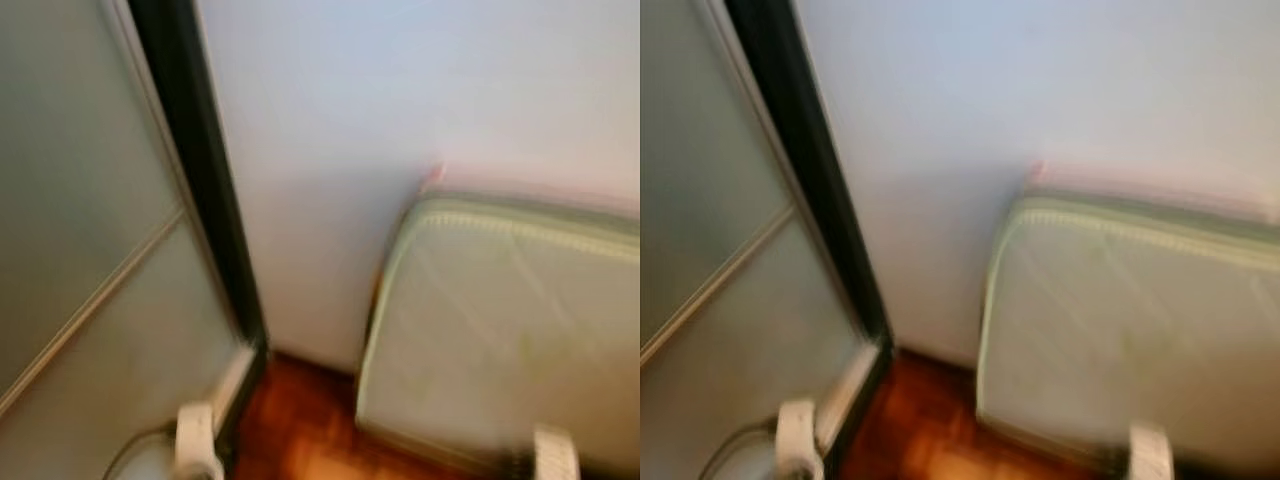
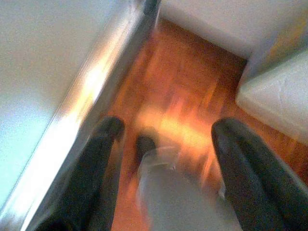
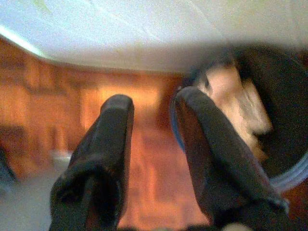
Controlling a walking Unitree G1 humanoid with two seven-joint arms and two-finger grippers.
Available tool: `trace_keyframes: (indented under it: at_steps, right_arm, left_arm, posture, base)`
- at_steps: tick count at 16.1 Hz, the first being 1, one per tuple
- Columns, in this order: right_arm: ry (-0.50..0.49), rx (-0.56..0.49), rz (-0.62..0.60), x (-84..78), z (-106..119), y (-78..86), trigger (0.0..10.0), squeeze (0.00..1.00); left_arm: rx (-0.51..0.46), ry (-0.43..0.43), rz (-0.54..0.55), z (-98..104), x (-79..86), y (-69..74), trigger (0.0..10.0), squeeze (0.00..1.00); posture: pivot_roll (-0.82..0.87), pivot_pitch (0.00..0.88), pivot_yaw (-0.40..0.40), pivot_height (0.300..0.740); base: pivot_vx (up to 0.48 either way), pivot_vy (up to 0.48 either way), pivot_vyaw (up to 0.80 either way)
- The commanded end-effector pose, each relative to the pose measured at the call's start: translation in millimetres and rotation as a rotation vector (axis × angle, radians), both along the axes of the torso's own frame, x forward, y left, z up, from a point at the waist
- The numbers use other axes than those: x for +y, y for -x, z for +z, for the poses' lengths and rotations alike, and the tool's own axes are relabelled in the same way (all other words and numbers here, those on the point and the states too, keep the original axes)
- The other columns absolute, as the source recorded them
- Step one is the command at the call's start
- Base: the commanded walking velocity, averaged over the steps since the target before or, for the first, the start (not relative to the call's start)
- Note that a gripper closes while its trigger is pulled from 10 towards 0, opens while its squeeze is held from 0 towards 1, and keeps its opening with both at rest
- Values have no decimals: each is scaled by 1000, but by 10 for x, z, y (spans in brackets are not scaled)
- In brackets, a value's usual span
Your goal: Clean up the room
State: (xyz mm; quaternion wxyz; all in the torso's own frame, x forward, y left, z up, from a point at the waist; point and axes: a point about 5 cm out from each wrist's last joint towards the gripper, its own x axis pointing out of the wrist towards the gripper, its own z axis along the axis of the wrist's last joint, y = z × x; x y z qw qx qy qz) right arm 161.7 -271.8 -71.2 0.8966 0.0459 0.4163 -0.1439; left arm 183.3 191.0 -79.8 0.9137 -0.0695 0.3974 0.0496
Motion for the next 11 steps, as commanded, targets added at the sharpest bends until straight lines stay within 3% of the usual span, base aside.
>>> trace_keyframes:
  at_steps: [1, 8, 11]
  right_arm:
    - [-256, -49, 149, 775, -56, -292, 10000, 0]
    - [-272, -82, 126, 760, -24, -343, 10000, 0]
    - [-286, -70, 125, 759, -28, -339, 10000, 0]
  left_arm:
    - [150, -7, -26, -143, 144, 340, 10000, 0]
    - [147, -7, -27, -162, 130, 400, 10000, 0]
    - [134, -1, -14, -159, 111, 391, 10000, 0]
  posture:
    - [176, 78, -84, 740]
    - [178, 78, -96, 740]
    - [179, 79, -106, 740]
  base:
    - [0, 0, 0]
    - [0, 0, 0]
    - [0, 0, -687]
